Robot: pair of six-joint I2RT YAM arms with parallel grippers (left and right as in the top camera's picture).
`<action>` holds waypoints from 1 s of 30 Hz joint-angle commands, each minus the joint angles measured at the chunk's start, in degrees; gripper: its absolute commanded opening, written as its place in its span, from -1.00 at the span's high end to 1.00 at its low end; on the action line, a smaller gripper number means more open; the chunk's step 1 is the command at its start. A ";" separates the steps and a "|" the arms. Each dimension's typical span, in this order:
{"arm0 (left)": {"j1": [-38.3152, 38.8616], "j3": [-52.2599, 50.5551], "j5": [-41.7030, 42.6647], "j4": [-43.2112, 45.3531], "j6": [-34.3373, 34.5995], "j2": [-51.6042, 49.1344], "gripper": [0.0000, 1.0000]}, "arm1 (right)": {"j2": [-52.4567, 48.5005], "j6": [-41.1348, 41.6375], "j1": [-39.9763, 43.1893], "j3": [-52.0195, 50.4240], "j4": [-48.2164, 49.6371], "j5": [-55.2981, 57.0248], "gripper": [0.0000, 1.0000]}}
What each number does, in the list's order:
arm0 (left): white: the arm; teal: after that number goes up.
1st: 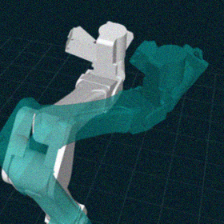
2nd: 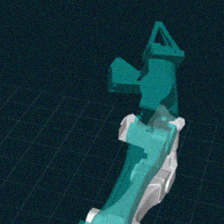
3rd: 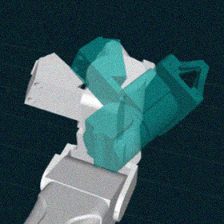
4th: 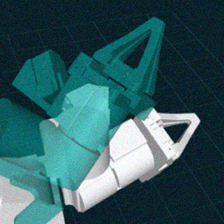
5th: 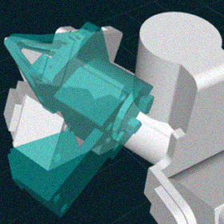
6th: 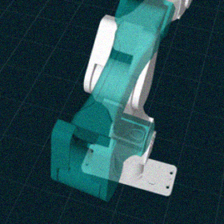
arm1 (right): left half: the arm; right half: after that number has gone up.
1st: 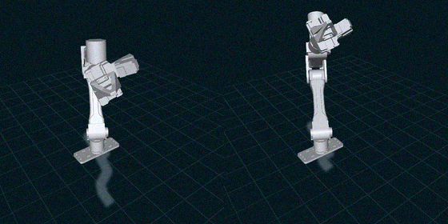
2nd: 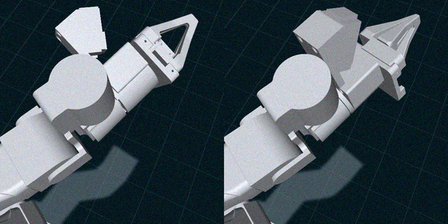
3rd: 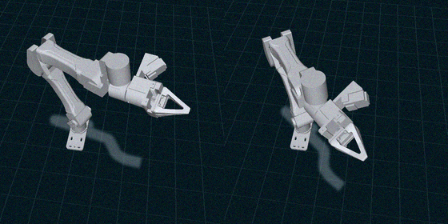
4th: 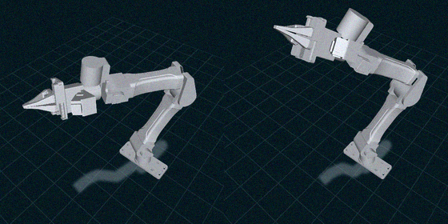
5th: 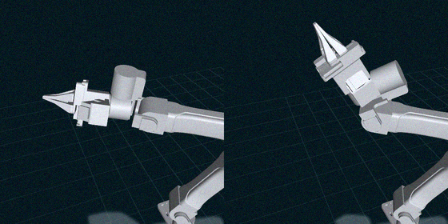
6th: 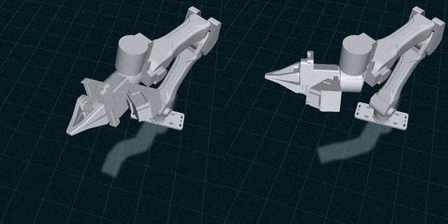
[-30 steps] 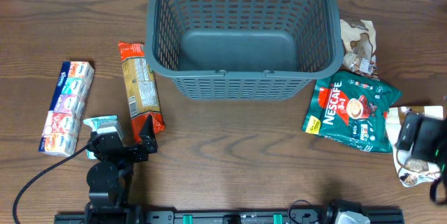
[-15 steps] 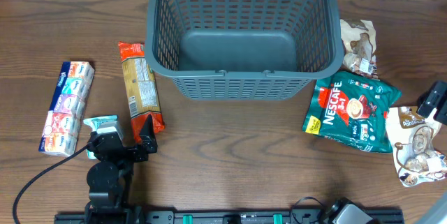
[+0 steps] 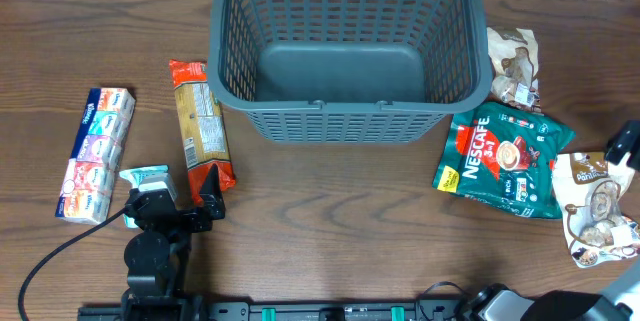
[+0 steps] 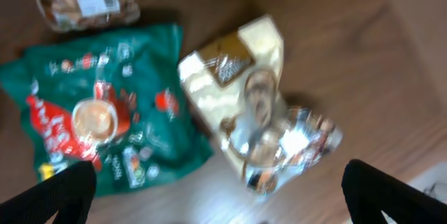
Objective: Pack container
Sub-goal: 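Lower the right gripper and grasp the beige Pantree snack bag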
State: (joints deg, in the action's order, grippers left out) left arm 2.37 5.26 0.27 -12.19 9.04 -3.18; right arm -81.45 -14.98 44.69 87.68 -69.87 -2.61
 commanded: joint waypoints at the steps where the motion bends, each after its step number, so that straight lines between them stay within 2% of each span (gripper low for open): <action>1: 0.17 -1.33 0.59 -0.59 0.31 -0.07 -0.97 | -3.78 -8.13 0.66 -0.37 1.88 -0.72 -0.97; 7: 0.17 -1.33 0.52 -0.74 0.28 -0.07 -0.97 | -10.75 -13.86 0.68 -0.44 3.74 0.87 -0.89; 11: 0.17 -1.33 0.33 -0.74 0.28 -0.07 -0.97 | -13.79 -18.05 0.98 -0.44 5.22 2.60 -0.92; 19: 0.17 -1.31 -6.10 -0.74 0.28 -0.07 -0.97 | -20.46 -19.61 4.04 -0.48 8.00 2.25 -0.92; 23: 0.17 -1.29 -6.34 -0.74 0.31 -0.07 -0.97 | -24.04 -19.39 5.49 -0.48 8.44 0.63 -0.82; 30: 0.17 -1.29 -7.21 -0.66 0.33 -1.95 -0.97 | -27.63 -19.41 5.95 -2.10 10.71 -0.66 -0.83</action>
State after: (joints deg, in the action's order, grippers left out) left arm 2.37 5.26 -4.95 -12.14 9.04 -3.88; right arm -108.07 -33.69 50.39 86.80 -59.55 -1.98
